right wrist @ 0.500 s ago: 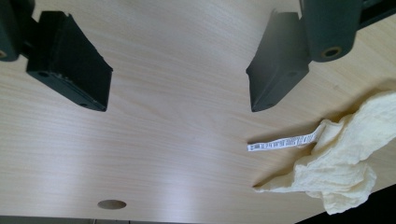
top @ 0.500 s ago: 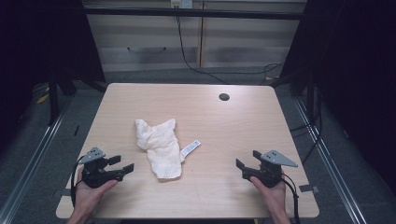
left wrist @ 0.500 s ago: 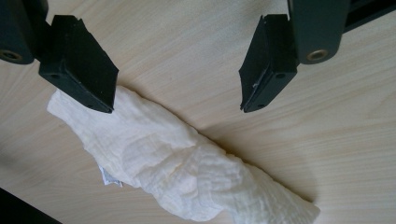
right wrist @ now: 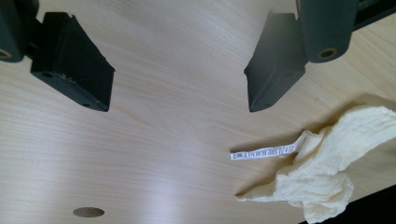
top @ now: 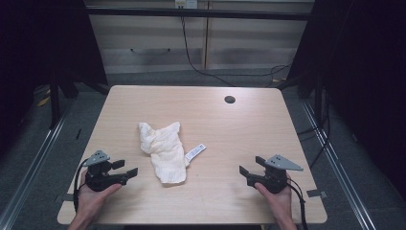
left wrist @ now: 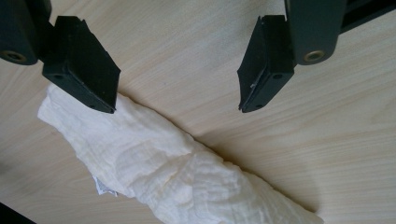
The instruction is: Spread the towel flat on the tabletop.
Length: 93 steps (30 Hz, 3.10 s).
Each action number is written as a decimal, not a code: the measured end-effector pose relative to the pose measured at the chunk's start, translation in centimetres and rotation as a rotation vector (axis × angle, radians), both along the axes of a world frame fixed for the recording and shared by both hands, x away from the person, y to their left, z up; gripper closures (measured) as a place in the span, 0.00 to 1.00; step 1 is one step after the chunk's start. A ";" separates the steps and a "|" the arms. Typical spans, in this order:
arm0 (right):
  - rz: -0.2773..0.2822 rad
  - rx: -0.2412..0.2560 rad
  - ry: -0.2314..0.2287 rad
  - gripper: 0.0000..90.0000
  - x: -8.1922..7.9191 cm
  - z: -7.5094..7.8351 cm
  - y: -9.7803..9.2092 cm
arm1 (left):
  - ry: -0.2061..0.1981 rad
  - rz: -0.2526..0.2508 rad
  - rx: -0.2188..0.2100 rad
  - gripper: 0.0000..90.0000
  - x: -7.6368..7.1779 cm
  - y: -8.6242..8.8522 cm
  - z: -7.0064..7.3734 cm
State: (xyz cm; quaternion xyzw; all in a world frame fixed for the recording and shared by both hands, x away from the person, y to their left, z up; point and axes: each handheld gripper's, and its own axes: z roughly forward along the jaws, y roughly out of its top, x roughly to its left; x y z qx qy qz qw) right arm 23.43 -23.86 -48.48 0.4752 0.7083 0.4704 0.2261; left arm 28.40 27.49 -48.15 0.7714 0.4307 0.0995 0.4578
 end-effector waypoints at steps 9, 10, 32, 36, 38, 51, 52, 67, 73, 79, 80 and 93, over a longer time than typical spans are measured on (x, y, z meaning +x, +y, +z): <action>0.051 -0.007 0.030 0.32 0.1 0.0 0.4 | 0.015 0.010 -0.005 0.38 0.7 -0.7 0.0; 0.054 -0.004 0.033 0.32 0.1 -0.1 0.5 | 0.015 0.007 -0.001 0.40 0.8 -0.9 0.0; 0.122 0.014 0.082 0.30 1.1 0.0 0.9 | 0.041 -0.089 0.008 0.44 5.8 -6.7 1.0; 0.130 0.004 0.080 0.29 1.0 0.1 1.0 | 0.043 -0.118 0.045 0.44 6.5 -7.3 0.0; 0.128 0.001 0.081 0.28 1.1 0.0 1.0 | 0.059 -0.141 0.066 0.44 6.7 -7.6 -0.5; 0.139 0.000 0.092 0.28 1.1 0.0 1.2 | 0.030 -0.191 0.250 0.55 7.1 -10.2 -1.7; 0.135 0.002 0.093 0.28 1.1 0.0 1.1 | 0.001 -0.196 0.297 0.62 7.0 -10.5 -1.6; 0.134 0.003 0.098 0.28 1.1 0.1 1.1 | 0.018 -0.290 0.215 0.94 6.1 -11.4 -1.9; 0.142 -0.001 0.098 0.28 1.1 0.3 1.3 | 0.025 -0.372 0.205 0.94 5.1 -13.3 -1.8; 0.144 -0.016 0.102 0.28 1.0 0.5 1.5 | 0.029 -0.487 0.178 0.94 3.5 -16.1 -1.9; 0.145 -0.017 0.100 0.28 1.0 0.5 1.5 | 0.029 -0.503 0.185 0.94 3.1 -16.6 -1.8; 0.170 -0.041 0.094 0.30 2.0 1.4 2.1 | 0.025 -0.560 0.185 0.93 1.6 -15.9 -1.0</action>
